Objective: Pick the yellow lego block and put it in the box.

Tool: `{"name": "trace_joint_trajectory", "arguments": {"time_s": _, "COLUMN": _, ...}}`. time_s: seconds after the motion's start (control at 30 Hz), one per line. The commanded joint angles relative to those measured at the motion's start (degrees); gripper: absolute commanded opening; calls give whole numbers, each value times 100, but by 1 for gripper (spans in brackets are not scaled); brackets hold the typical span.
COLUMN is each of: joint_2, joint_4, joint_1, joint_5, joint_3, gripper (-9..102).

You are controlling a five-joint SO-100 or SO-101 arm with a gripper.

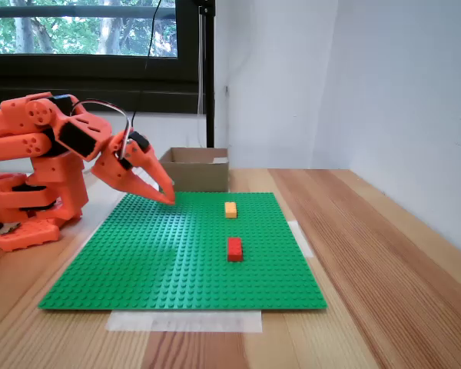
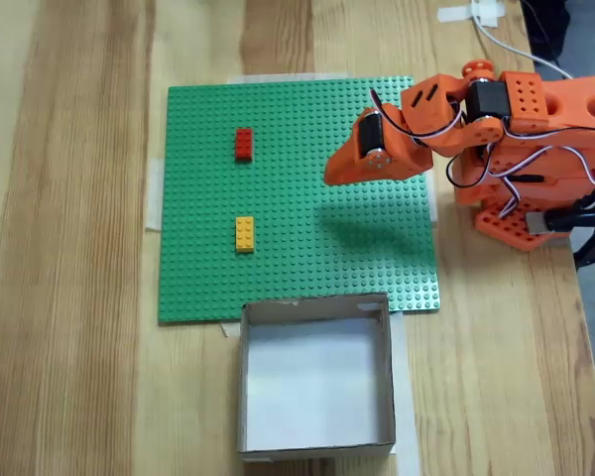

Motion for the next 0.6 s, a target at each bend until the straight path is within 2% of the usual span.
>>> {"name": "trace_joint_trajectory", "arguments": {"time_s": 0.0, "joint_2": -35, "joint_4": -35, "joint_1": 44, "joint_5": -88, "joint_3": -105, "gripper": -1}}
{"name": "trace_joint_trajectory", "arguments": {"time_s": 0.33, "joint_2": -1046, "joint_4": 220, "joint_1": 53, "joint_5": 9, "joint_3": -1178, "gripper": -1}}
{"name": "trace_joint_trajectory", "arguments": {"time_s": 0.5, "joint_2": -1872, "joint_4": 501, "joint_1": 0, "joint_5": 97, "joint_3": -2083, "gripper": -1}}
{"name": "trace_joint_trajectory", "arguments": {"time_s": 0.57, "joint_2": -2751, "joint_4": 738, "joint_1": -9, "joint_5": 220, "joint_3": -2909, "gripper": -1}}
